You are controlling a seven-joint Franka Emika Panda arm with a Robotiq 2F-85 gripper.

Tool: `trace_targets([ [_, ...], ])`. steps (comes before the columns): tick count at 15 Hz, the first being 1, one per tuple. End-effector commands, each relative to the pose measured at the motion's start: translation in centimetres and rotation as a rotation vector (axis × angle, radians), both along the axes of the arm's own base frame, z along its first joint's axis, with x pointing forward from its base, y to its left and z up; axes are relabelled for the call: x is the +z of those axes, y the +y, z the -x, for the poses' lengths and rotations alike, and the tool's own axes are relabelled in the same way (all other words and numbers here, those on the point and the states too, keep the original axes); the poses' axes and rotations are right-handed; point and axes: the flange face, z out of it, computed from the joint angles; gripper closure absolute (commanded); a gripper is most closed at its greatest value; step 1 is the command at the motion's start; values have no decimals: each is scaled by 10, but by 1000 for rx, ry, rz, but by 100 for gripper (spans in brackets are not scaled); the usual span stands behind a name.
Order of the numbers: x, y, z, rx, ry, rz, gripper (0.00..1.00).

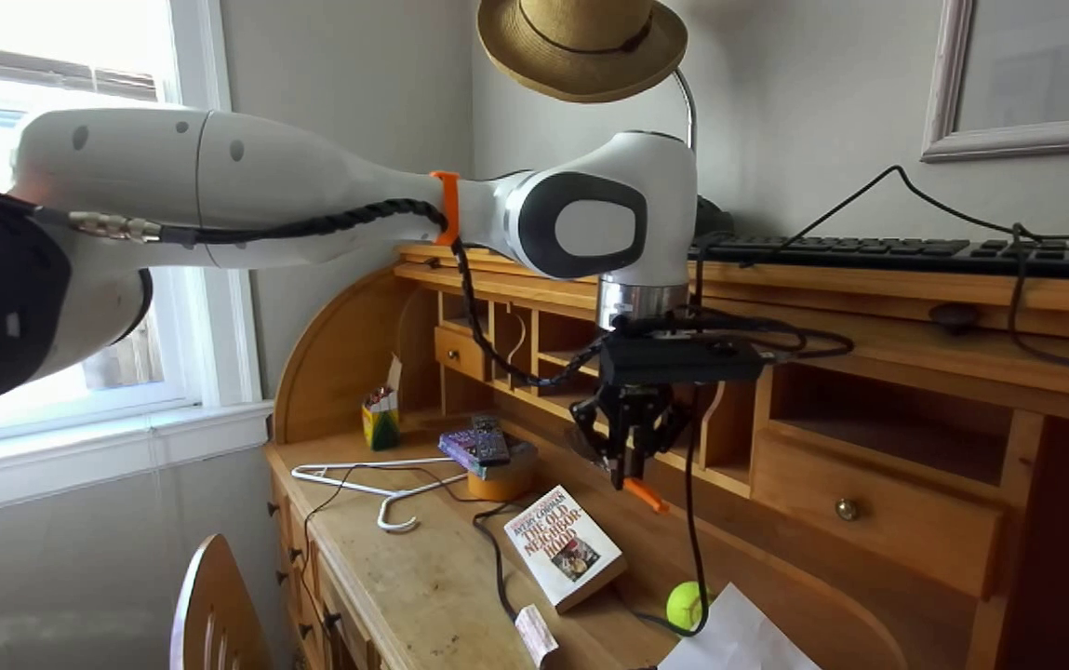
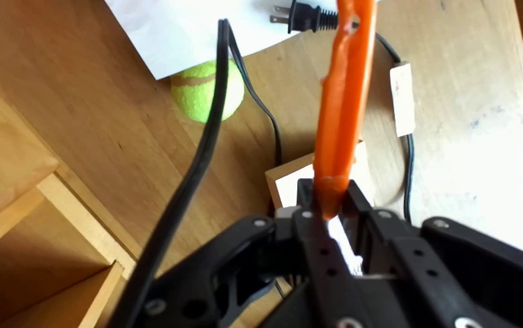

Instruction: Use the spatula to place the white book on the desktop.

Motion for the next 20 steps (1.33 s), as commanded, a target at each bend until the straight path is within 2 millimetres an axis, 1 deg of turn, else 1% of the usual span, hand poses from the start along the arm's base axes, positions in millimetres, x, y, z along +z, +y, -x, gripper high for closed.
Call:
trace_targets([
  [1, -11, 4, -4, -182, -14, -62, 95],
  [4, -18, 0, -4, -309, -22, -68, 95],
  [7, -27, -5, -1, -396, -6, -71, 95],
  [8, -33, -6, 0, -421, 0, -79, 95],
  [10, -51, -7, 1, -470, 15, -90, 95],
  [14, -85, -10, 1, -518, 16, -90, 95],
  [18, -109, -17, -6, -606, -57, -53, 95],
  [20, -116, -19, -10, -648, -95, -32, 95],
])
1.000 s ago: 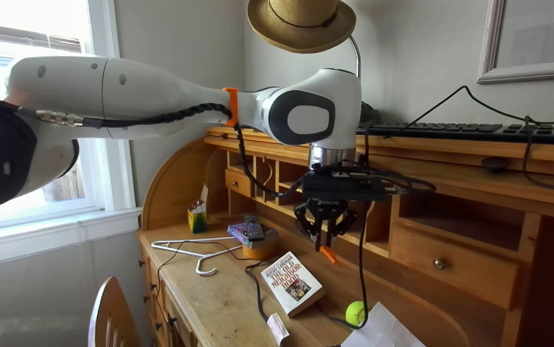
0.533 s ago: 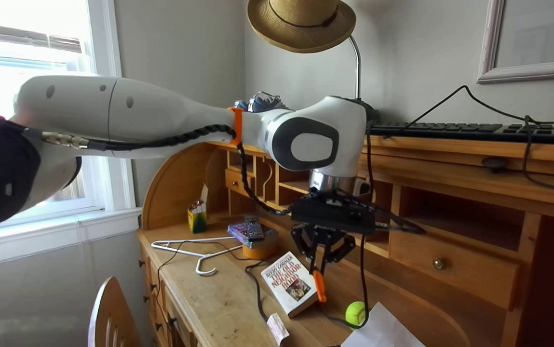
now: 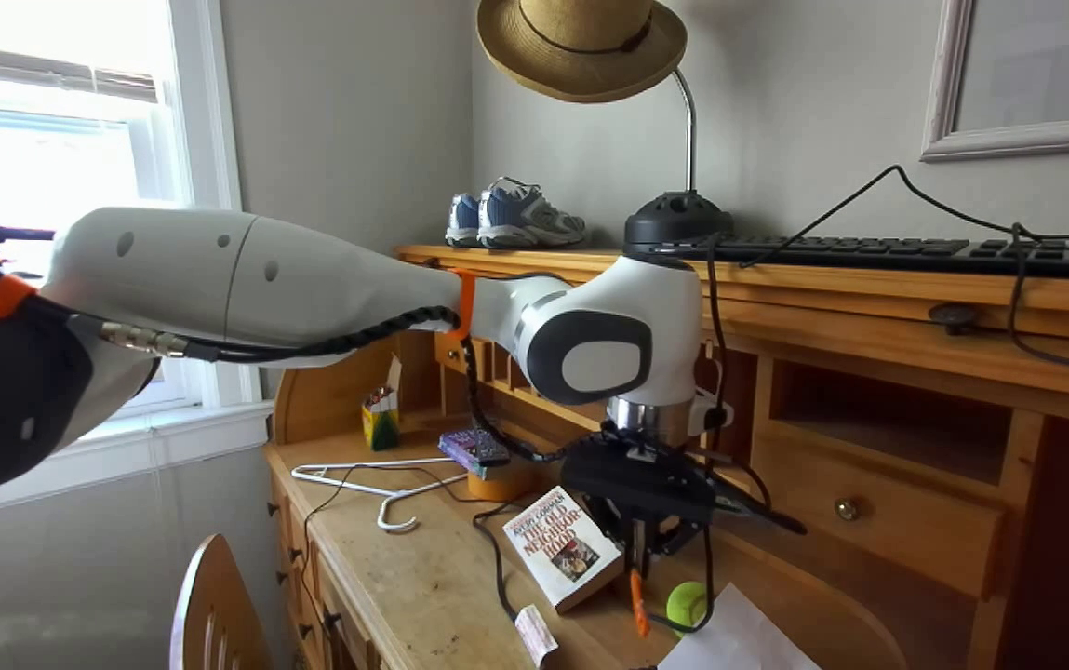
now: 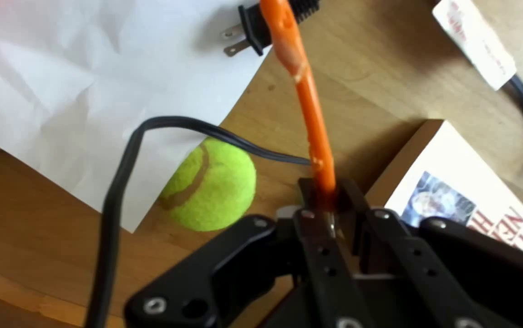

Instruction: Use the spatula to place the white book on the desktop.

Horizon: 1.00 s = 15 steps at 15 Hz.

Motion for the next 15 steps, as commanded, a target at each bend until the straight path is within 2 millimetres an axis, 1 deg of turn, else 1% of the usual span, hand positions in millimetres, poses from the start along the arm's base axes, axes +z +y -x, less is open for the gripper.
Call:
trace_targets([
  [1, -11, -5, -6, -92, -69, 37, 95],
  [5, -17, -4, -10, -129, -92, 62, 95],
  [8, -9, -1, -10, -136, -72, 58, 95],
  [9, -3, -1, -11, -144, -59, 74, 57],
  [10, 1, -2, -11, -160, -60, 84, 55],
  [11, 6, -3, -11, -187, -63, 92, 49],
  [12, 10, -6, -10, -231, -65, 94, 41],
  [13, 13, -9, -7, -275, -49, 94, 34],
  [14, 15, -12, -4, -322, -39, 101, 26],
  [15, 17, -13, -2, -357, -28, 91, 19],
])
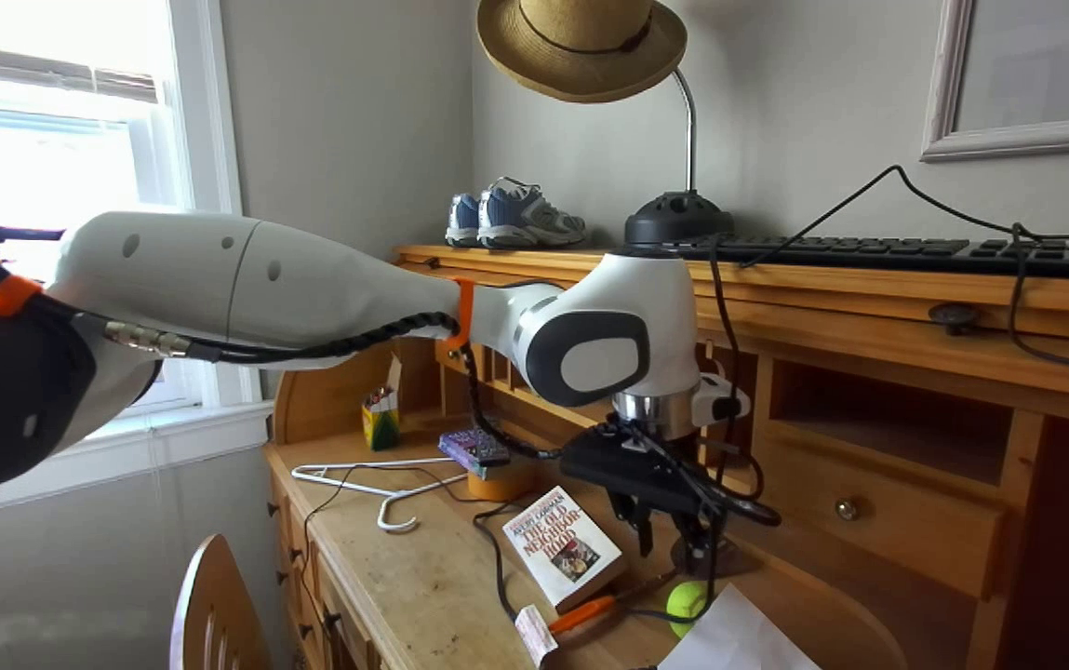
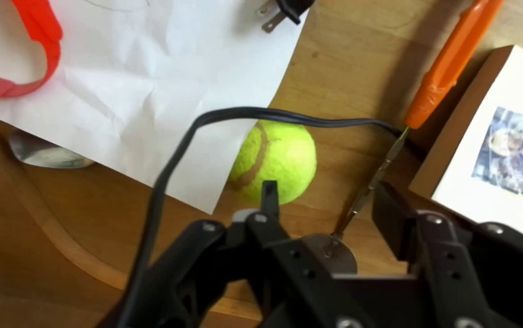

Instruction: Use the spatula to place the white book on the desktop.

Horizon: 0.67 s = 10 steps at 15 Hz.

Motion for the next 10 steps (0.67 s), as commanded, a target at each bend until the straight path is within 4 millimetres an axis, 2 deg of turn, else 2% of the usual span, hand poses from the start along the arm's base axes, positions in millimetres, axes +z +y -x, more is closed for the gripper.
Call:
trace_targets([
  [1, 6, -5, 10, -110, 57, -18, 12],
  [2, 5, -5, 10, -68, 54, -31, 4],
  [3, 5, -6, 9, -24, 37, -35, 1],
  [10, 15, 15, -4, 335, 41, -7, 0],
])
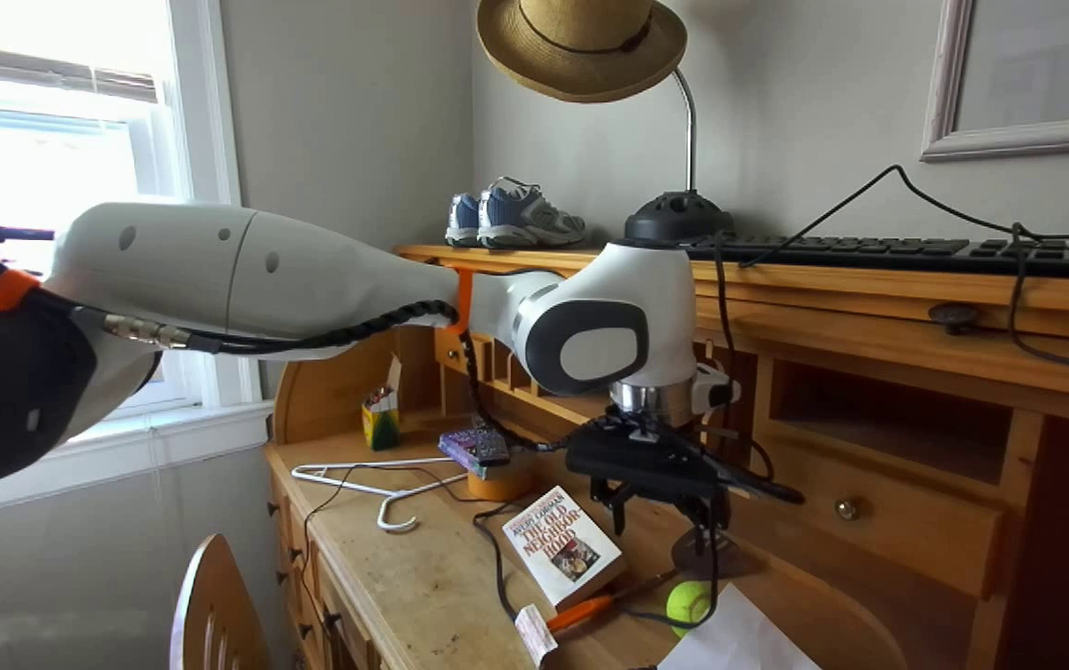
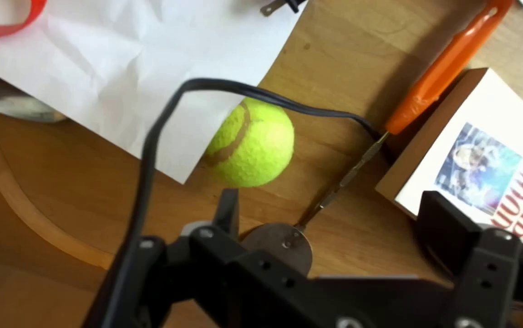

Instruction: Use the spatula to place the white book on the desktop.

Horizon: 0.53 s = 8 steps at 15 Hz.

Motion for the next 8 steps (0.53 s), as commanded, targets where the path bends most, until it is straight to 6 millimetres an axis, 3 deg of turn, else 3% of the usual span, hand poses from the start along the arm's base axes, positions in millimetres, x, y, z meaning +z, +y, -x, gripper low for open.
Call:
trace_targets([
  [1, 10, 9, -1, 190, 44, 8, 0],
  [8, 29, 15, 11, 384, 127, -49, 0],
])
